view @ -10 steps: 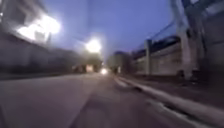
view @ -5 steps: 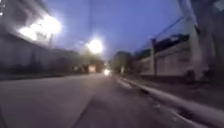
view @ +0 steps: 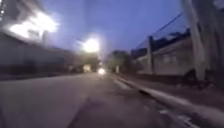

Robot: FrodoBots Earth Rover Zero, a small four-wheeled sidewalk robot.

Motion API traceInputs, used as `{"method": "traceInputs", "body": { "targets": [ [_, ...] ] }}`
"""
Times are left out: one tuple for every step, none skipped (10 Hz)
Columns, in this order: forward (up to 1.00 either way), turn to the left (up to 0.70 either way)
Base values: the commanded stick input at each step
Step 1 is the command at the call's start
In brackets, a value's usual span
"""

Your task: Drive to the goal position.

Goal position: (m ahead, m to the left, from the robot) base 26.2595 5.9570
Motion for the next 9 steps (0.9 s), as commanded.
{"method": "traceInputs", "body": {
  "targets": [
    [0.7, 0.0],
    [0.7, 0.0],
    [0.7, 0.0],
    [0.7, 0.0],
    [0.7, 0.0],
    [0.7, 0.0],
    [0.7, 0.0],
    [0.7, 0.0],
    [0.7, 0.0]
  ]
}}
